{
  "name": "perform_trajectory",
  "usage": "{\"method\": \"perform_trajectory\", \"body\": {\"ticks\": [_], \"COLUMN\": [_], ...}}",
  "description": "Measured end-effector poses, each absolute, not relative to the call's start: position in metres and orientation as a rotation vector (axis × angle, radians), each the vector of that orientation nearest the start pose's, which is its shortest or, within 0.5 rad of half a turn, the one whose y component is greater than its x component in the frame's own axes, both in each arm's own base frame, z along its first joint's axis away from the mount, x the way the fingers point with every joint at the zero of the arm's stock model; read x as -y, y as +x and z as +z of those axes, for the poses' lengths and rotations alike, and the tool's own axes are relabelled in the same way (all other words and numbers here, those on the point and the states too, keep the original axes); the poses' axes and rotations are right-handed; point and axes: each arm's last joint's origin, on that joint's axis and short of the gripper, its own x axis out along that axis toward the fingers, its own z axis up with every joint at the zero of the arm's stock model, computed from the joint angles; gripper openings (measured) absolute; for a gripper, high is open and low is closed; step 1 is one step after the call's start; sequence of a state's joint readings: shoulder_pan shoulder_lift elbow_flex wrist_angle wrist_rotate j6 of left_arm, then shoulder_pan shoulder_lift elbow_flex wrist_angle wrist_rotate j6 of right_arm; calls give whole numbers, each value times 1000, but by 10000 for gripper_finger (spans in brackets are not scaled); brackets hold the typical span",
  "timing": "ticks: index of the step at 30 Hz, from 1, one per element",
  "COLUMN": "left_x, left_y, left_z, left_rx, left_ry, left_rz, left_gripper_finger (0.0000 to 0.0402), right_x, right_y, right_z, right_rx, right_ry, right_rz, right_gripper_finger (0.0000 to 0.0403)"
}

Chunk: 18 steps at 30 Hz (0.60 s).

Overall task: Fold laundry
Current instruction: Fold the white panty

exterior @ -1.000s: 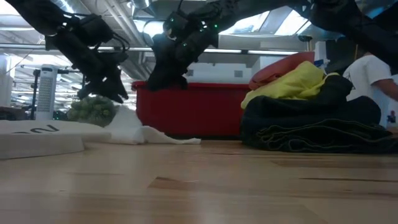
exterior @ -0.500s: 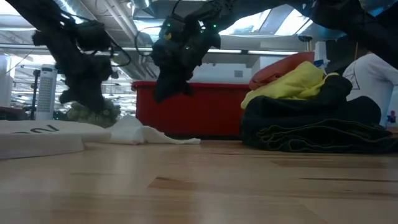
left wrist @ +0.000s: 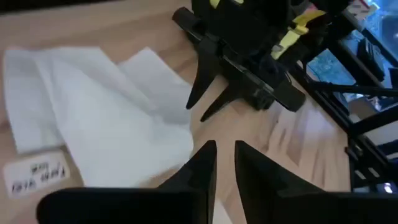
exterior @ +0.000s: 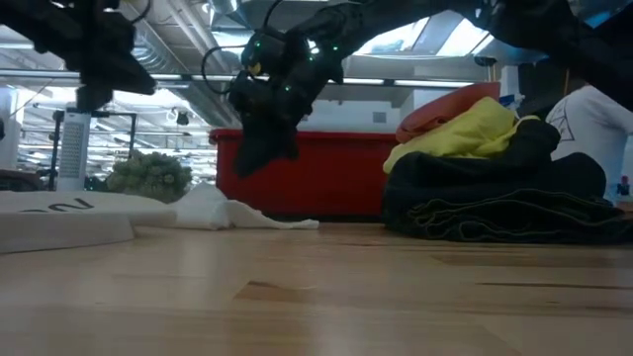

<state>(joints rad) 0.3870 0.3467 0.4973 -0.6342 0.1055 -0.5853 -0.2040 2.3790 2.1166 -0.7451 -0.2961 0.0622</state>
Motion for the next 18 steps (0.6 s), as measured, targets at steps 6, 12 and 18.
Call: {"method": "perform_trajectory", "body": {"ticks": [6, 12, 18], "left_x": [-26, -17, -23], "left_y": [77, 86, 98], "left_z": [229, 187, 162], "left_rx": [-466, -676, -633], "left_ry": [-812, -911, -849], "left_rz": [477, 362, 585], "left_gripper_finger": [46, 46, 46], "right_x": [94, 96, 108], "right_y": [511, 516, 513], "right_z": [190, 191, 190], "right_rx": [-959, -910, -918], "right_ry": [392, 400, 403], "right_rz": [93, 77, -41], "right_gripper_finger": [101, 101, 101]}}
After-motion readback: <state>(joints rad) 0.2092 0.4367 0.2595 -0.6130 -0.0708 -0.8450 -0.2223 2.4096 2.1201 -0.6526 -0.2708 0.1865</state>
